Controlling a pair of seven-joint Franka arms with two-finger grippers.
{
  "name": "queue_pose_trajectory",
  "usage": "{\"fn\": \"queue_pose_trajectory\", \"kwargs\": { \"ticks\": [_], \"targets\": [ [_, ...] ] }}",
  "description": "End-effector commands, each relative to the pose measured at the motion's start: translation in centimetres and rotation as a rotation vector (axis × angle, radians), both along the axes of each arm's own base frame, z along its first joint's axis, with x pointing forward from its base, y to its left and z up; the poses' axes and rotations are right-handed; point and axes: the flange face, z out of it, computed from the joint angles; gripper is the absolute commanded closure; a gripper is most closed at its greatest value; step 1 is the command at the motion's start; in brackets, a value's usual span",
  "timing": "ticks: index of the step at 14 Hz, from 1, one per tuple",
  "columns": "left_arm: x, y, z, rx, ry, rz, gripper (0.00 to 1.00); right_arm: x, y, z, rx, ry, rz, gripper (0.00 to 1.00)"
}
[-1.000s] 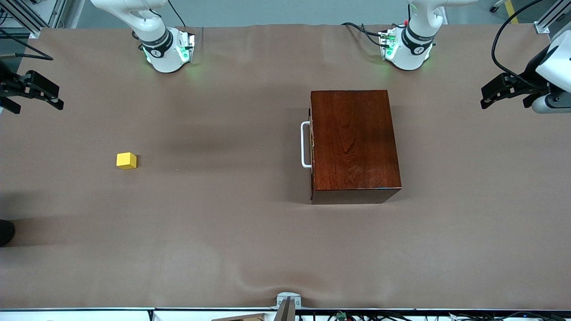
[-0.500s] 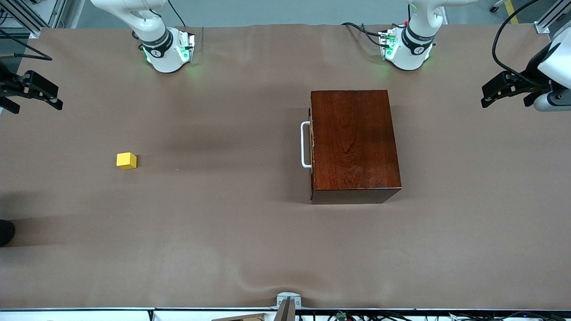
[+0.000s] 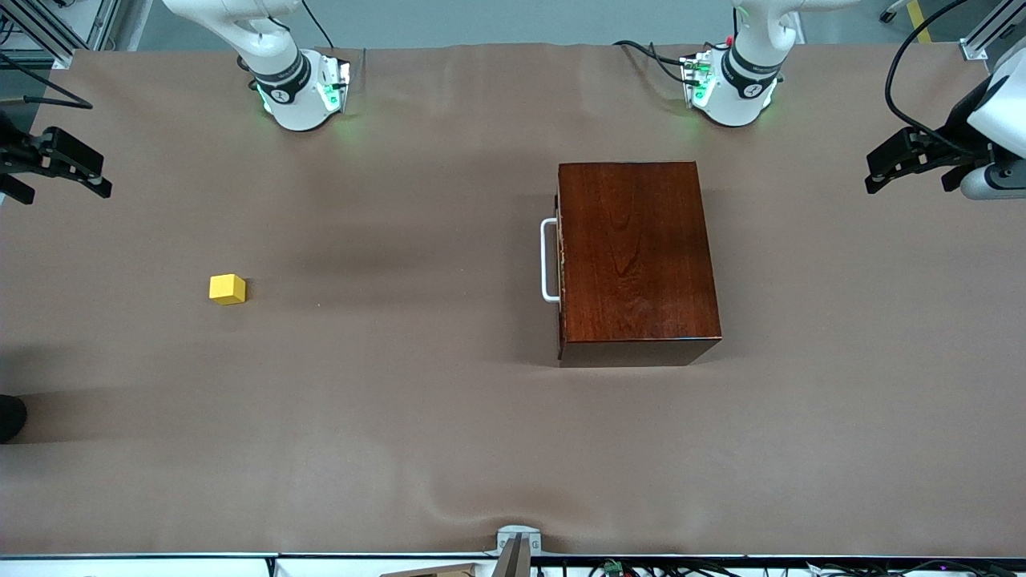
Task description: Open drawer, take yellow block, close drawer
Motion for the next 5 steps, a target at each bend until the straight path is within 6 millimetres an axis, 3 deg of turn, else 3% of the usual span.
{"fn": "queue_pose_trajectory", "kwargs": {
  "ticks": [1,5],
  "targets": [
    [0.04,-0.42,0.63,-0.018,-0.001,-0.002,0.00,-0.60,-0.28,0.74,-0.005,-0.005,-0.017,0.00],
    [0.00,-0.32,0.59,-0.016,0.003,0.000,0.00,-0.55,-0.36,0.66,-0.006,-0.003,-0.018,0.00]
  ]
}}
